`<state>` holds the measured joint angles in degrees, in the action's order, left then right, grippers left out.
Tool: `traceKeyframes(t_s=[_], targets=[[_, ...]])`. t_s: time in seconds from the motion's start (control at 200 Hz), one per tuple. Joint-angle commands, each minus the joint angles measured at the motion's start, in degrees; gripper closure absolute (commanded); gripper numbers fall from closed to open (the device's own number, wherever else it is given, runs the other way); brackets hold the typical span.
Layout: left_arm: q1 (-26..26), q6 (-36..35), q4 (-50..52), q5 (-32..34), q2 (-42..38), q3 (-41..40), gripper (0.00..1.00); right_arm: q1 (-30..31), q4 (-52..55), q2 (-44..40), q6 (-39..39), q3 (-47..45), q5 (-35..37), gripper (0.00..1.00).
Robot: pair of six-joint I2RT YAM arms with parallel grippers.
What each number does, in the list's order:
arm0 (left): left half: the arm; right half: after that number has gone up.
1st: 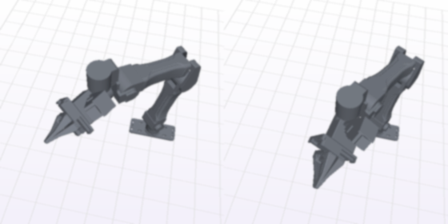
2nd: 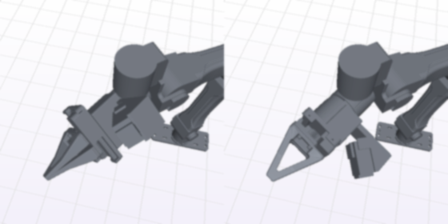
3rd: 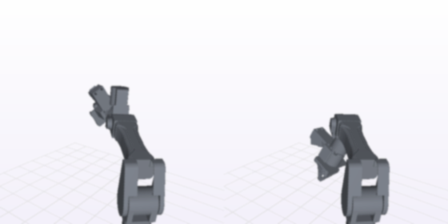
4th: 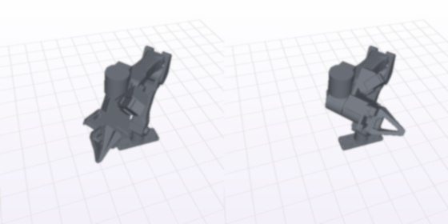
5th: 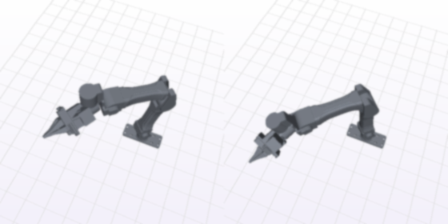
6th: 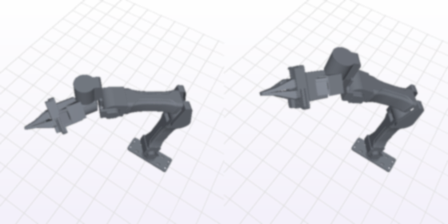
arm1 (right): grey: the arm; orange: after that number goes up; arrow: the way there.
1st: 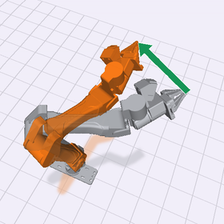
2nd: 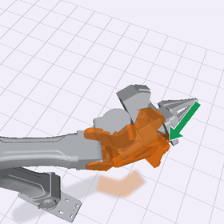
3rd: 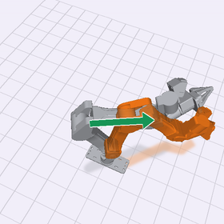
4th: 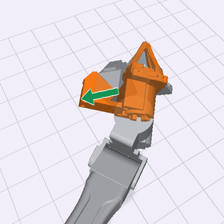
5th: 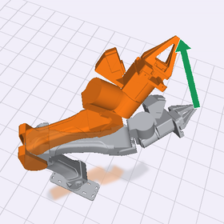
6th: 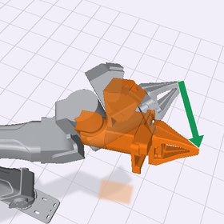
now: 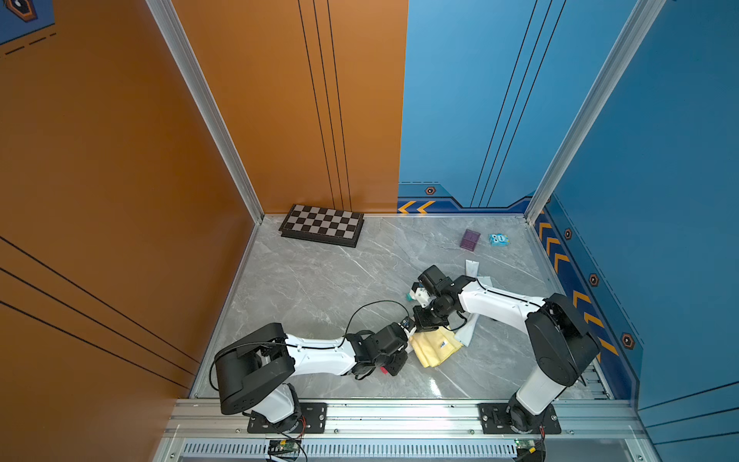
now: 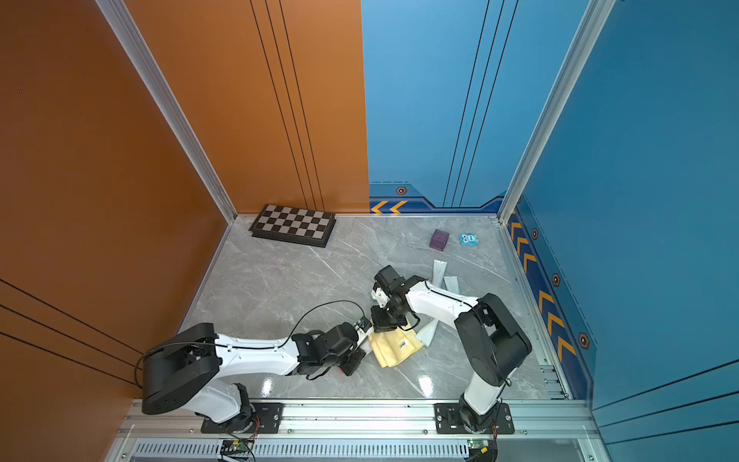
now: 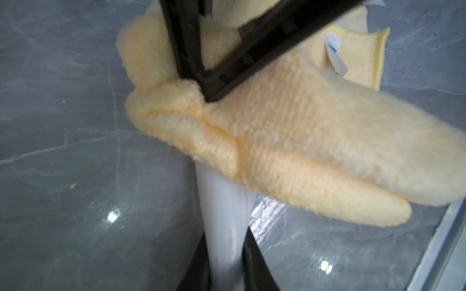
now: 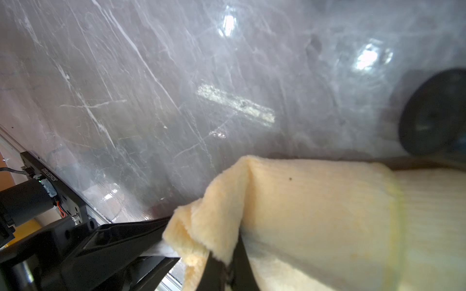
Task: Wipe the surface of the toothpaste tube
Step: Wipe the dirt from the toothpaste tube.
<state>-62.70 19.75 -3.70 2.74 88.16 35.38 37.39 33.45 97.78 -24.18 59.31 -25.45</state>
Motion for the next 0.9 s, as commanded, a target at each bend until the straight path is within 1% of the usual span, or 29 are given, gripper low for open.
traceKeyframes(t_s=[0.0, 0.025, 0.17, 0.235, 0.375, 0.43, 0.48, 0.53, 0.576, 0.596, 0.641, 0.686, 0.796, 0.896], targets=[[-1.55, -0.58, 9.34, -0.99, 4.69, -2.23, 0.84, 2.43, -0.41, 2.93, -0.16, -2.69, 0.58, 1.00], [-1.55, -0.59, 9.36, -0.91, 4.62, -2.25, 0.84, 4.18, -0.27, 3.37, -0.24, -2.94, 1.15, 1.00], [-1.55, -0.59, 9.42, -0.56, 4.31, -2.33, 0.84, 7.09, 0.74, 6.58, -0.16, -4.14, 6.10, 1.00], [-1.64, -0.59, 9.42, -0.44, 4.14, -2.33, 0.84, 7.35, 0.91, 8.43, -0.31, -3.96, 8.97, 1.00], [-1.71, -0.58, 9.42, -0.42, 4.43, -2.21, 0.85, 7.66, 3.31, 10.67, -0.08, -2.54, 19.28, 1.00], [-1.77, -0.59, 9.42, -0.37, 4.30, -2.33, 0.85, 6.95, 3.47, 10.02, -0.07, -2.87, 20.69, 1.00], [-1.83, -0.61, 9.42, -0.29, 4.23, -2.30, 0.85, 5.88, 2.89, 8.59, -0.16, -3.60, 19.74, 1.00], [-1.89, -0.59, 9.44, -0.20, 4.26, -2.33, 0.85, 4.33, 1.23, 5.80, -0.48, -4.87, 17.10, 1.00], [-1.99, -0.59, 9.42, -0.07, 4.34, -2.20, 0.84, 3.23, -1.50, 2.70, -1.12, -6.70, 12.66, 1.00], [-1.96, -0.59, 9.42, -0.04, 4.43, -2.23, 0.85, 0.85, -2.43, 1.07, -1.50, -7.41, 10.90, 1.00], [-2.16, -0.59, 9.42, 0.32, 4.64, -2.13, 0.84, -1.46, -4.35, -1.66, -2.27, -8.63, 6.11, 1.00], [-2.33, -0.59, 9.42, 0.51, 4.90, -2.04, 0.84, -3.62, -5.38, -4.36, -2.91, -9.31, 3.46, 1.00], [-2.52, -0.75, 9.47, 0.42, 5.89, -1.62, 0.84, -7.51, -5.68, -8.74, -3.79, -9.44, -0.26, 1.00], [-2.52, -0.83, 9.71, 0.24, 6.73, -1.21, 0.84, -9.55, -5.68, -11.08, -4.20, -9.17, -1.35, 1.00]])
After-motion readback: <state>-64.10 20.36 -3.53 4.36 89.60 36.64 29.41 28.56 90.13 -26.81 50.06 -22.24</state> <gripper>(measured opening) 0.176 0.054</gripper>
